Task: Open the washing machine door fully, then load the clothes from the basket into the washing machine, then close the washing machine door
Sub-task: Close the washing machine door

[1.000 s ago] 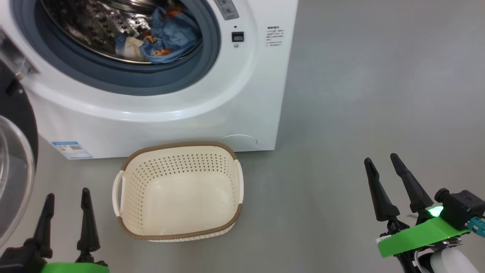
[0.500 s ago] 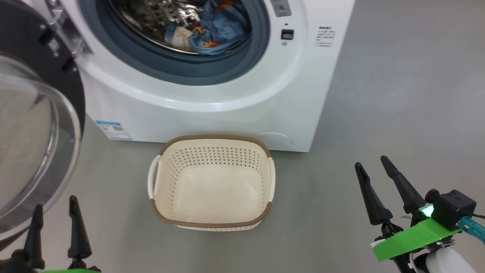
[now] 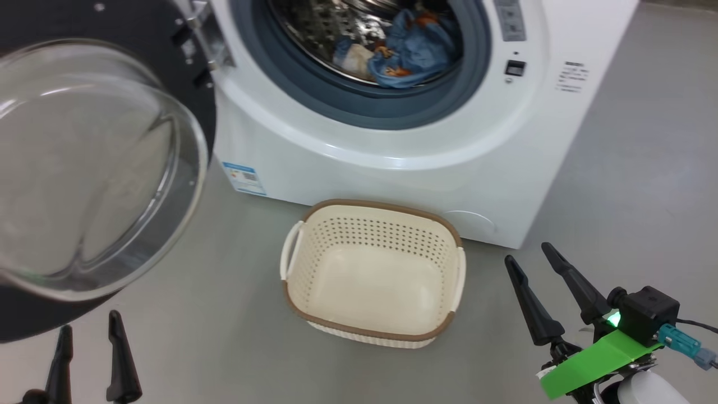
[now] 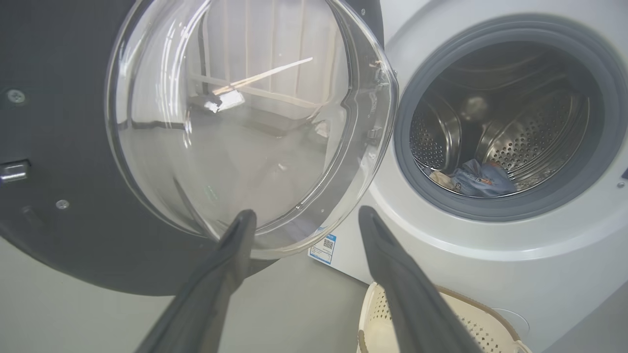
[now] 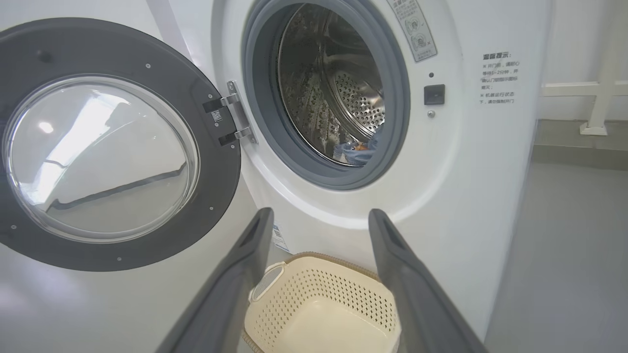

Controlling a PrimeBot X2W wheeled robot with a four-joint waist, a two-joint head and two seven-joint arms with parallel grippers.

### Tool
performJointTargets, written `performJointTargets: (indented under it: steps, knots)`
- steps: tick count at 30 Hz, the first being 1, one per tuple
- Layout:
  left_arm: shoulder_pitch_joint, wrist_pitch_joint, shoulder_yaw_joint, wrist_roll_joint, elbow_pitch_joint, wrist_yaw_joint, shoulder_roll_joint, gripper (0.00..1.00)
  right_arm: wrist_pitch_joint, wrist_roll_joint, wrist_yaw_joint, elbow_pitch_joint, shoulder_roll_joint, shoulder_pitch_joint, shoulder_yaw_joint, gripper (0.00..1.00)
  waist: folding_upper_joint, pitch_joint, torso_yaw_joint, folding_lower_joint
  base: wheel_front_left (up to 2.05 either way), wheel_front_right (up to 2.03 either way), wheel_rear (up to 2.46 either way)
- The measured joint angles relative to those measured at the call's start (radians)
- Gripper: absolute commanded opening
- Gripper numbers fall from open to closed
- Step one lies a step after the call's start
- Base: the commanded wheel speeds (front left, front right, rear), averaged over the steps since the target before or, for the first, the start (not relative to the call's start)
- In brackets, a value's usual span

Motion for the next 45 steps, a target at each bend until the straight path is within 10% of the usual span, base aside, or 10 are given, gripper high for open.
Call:
performJointTargets:
  steps: [17, 36, 38, 41, 45]
  knots:
    - [0.042, 0.0, -0.004, -0.002, -0.019, 0.019, 0.0, 1.0, 0.0, 0.031, 0.0, 0.009, -0.008, 0.001, 0.03, 1.0, 0.0, -0.04, 0.164, 0.0, 0.0, 0.0, 0.0]
    - [0.069, 0.0, 0.014, -0.026, -0.071, 0.044, 0.0, 1.0, 0.0, 0.032, 0.0, 0.008, -0.012, 0.007, 0.031, 1.0, 0.0, -0.048, 0.194, 0.0, 0.0, 0.0, 0.0]
    - [0.069, 0.0, 0.028, -0.042, -0.071, 0.042, 0.0, 0.44, 0.0, 0.032, 0.0, 0.008, -0.012, 0.007, 0.031, 1.0, 0.0, -0.045, 0.193, 0.0, 0.0, 0.0, 0.0]
    - [0.065, 0.0, 0.072, -0.065, -0.085, 0.025, -0.001, 0.08, 0.0, 0.032, 0.0, 0.008, -0.012, 0.007, 0.03, 1.0, 0.0, -0.038, 0.192, 0.0, 0.0, 0.0, 0.0]
    - [0.013, 0.0, 0.163, -0.101, -0.119, 0.007, -0.003, 0.0, 0.0, 0.032, 0.0, 0.006, -0.012, 0.007, 0.022, 1.0, -0.0001, -0.023, 0.195, 0.0, 0.0, 0.0, 0.0]
